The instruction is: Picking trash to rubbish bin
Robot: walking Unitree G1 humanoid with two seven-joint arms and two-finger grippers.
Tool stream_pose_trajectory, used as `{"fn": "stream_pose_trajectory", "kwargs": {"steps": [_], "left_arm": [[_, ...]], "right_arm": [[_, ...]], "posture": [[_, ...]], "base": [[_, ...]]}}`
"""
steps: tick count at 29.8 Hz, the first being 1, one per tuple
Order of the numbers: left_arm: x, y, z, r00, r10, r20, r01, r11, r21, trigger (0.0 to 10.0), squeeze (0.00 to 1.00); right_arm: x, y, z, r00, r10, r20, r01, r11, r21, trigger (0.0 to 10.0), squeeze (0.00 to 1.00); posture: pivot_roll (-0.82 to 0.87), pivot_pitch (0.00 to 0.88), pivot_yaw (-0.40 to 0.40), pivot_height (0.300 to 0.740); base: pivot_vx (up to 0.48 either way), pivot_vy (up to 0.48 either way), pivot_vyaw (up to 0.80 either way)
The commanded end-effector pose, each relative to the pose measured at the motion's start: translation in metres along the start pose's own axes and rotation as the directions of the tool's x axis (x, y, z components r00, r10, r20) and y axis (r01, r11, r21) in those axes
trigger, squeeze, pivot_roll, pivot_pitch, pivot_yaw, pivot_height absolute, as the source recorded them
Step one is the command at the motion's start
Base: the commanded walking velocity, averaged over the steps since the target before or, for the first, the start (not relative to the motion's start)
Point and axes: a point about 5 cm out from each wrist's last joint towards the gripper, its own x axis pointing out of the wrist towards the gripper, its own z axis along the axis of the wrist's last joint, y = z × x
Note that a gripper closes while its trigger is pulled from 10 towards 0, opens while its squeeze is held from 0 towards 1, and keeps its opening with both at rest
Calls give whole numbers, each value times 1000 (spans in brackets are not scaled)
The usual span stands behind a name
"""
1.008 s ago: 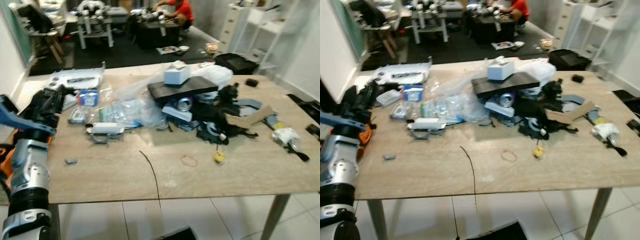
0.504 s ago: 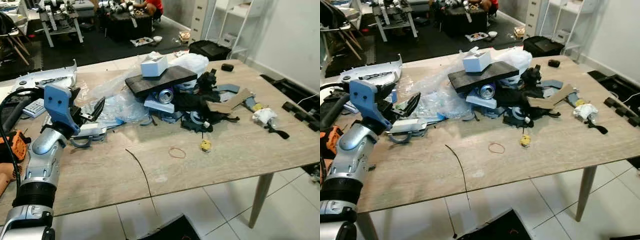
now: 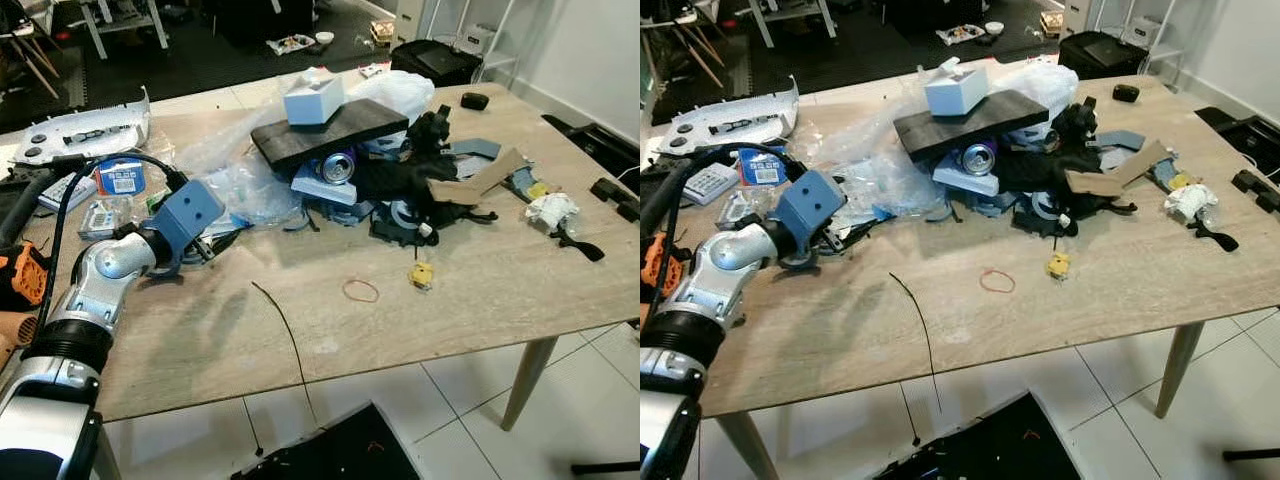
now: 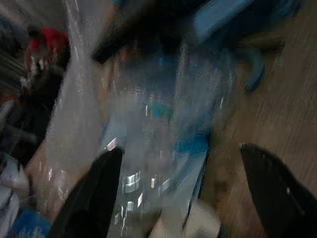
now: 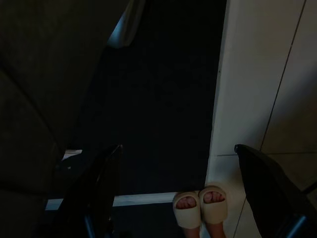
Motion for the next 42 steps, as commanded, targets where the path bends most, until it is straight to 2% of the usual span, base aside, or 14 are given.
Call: {"fn": "stream_pose_trajectory", "kwargs": {"steps": [1,2,5,9,13,20,23,33,37,39,41,42], "left_arm": [[-6,11,-5,998,8,-59,-5,999,45,10000,0],[-6,11,-5,998,8,-59,-5,999,45,10000,0],[-8,28,-11,985,66,-160,-52,995,89,10000,0],[-10,33,-13,978,71,-197,-49,992,113,10000,0],[-13,34,-21,959,44,-280,-12,993,115,10000,0],[-15,34,-24,955,10,-295,5,999,48,10000,0],[-20,40,-22,963,-17,-268,18,1000,2,10000,0],[-32,55,-15,974,-60,-219,50,997,-54,10000,0],[-49,72,-7,972,-140,-187,126,989,-82,10000,0],[-52,73,-8,966,-158,-203,146,987,-72,10000,0],[-65,76,-15,924,-213,-318,222,975,-8,10000,0],[-65,76,-15,924,-213,-318,222,975,-8,10000,0]], "right_arm": [[-3,33,-30,991,102,-90,-102,995,4,10000,0],[-3,33,-30,991,102,-90,-102,995,4,10000,0],[-3,35,-34,990,104,-94,-104,995,3,10000,0],[-4,35,-36,990,104,-96,-105,995,4,10000,0],[-4,36,-37,990,103,-100,-103,995,8,10000,0],[-4,36,-37,990,100,-100,-99,995,14,10000,0],[-4,36,-36,990,98,-101,-97,995,15,10000,0],[-3,37,-35,991,97,-97,-96,995,15,10000,0],[-3,37,-34,991,97,-94,-96,995,16,10000,0],[-3,37,-34,991,97,-94,-96,995,15,10000,0],[-3,37,-33,991,97,-94,-96,995,16,10000,0],[-3,37,-33,991,97,-94,-96,995,16,10000,0]], "posture": [[-95,379,87,740],[-95,379,87,740],[-104,388,90,740],[-106,391,91,740],[-114,397,98,740],[-122,396,102,740],[-119,392,104,740],[-114,383,111,740],[-111,380,114,740],[-110,379,116,740],[-109,379,118,740],[-109,379,118,740]], "base": [[0,0,0],[0,0,0],[0,0,0],[0,0,0],[0,0,0],[0,0,0],[0,0,0],[0,0,0],[0,0,0],[0,0,0],[0,0,0],[0,0,0]]}}
